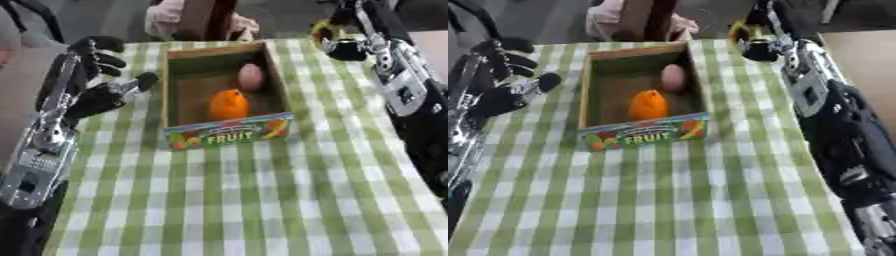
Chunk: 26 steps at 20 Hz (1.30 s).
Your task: Pick up objects on the table and place them in the box.
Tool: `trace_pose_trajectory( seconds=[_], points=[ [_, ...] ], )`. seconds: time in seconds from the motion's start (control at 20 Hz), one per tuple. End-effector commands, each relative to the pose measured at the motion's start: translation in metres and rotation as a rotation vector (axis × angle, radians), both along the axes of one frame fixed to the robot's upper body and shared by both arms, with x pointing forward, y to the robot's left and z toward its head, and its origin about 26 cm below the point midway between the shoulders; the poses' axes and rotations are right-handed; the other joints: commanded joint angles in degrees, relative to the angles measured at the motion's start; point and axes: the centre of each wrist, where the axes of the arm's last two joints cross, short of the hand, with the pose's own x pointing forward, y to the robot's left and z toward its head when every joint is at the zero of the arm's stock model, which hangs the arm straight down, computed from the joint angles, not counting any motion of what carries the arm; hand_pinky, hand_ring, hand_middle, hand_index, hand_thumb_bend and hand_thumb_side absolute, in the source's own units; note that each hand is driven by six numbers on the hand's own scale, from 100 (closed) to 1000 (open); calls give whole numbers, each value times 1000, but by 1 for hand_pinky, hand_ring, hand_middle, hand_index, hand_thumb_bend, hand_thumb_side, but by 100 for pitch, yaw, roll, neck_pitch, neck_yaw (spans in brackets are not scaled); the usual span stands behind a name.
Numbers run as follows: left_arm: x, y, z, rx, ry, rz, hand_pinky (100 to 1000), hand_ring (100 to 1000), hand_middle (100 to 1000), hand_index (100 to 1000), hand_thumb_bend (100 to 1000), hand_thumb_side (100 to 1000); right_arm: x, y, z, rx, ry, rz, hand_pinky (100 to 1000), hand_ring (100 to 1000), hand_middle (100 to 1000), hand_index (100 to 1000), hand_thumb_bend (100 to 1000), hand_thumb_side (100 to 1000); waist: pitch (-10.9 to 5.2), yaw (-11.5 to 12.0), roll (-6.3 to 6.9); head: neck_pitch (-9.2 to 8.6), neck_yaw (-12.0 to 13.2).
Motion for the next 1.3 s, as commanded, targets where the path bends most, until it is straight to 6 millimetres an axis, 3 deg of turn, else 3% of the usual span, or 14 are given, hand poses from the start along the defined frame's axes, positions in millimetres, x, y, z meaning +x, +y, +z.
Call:
trace_pose_trajectory(
  seconds=[0.05, 0.1, 0.5, 0.8, 0.85, 0.9, 1.3],
  points=[
    [0, 3, 11, 13, -31, -6, 635, 629, 657, 724, 845, 338, -2, 20, 24, -30, -62, 66, 637, 606, 504, 233, 201, 100, -123, 24, 5, -3, -44],
    [0, 2, 11, 13, -32, -9, 635, 629, 657, 724, 845, 337, -2, 27, 25, -38, -65, 82, 637, 606, 504, 233, 142, 100, -124, 33, 10, -5, -56],
    [0, -3, 15, 11, -40, -27, 634, 630, 657, 724, 846, 337, -4, 69, 19, -81, -62, 175, 639, 607, 505, 233, 139, 100, -103, 146, 46, -34, -173],
    [0, -5, 17, 7, -46, -38, 634, 631, 657, 724, 847, 336, -5, 90, 5, -122, -32, 225, 641, 608, 506, 233, 139, 100, -80, 200, 73, -56, -236],
    [0, -6, 17, 7, -46, -40, 633, 631, 657, 724, 847, 336, -5, 93, 3, -129, -27, 234, 641, 609, 506, 233, 173, 100, -77, 204, 76, -58, -245],
    [0, -6, 17, 6, -47, -41, 633, 631, 657, 723, 847, 336, -6, 96, 1, -136, -23, 242, 641, 609, 507, 234, 139, 100, -74, 207, 80, -61, -252],
    [1, -8, 16, 1, -43, -46, 633, 631, 658, 723, 846, 338, -11, 118, -22, -162, 24, 304, 641, 610, 509, 254, 146, 100, -59, 217, 103, -65, -284]
  ],
)
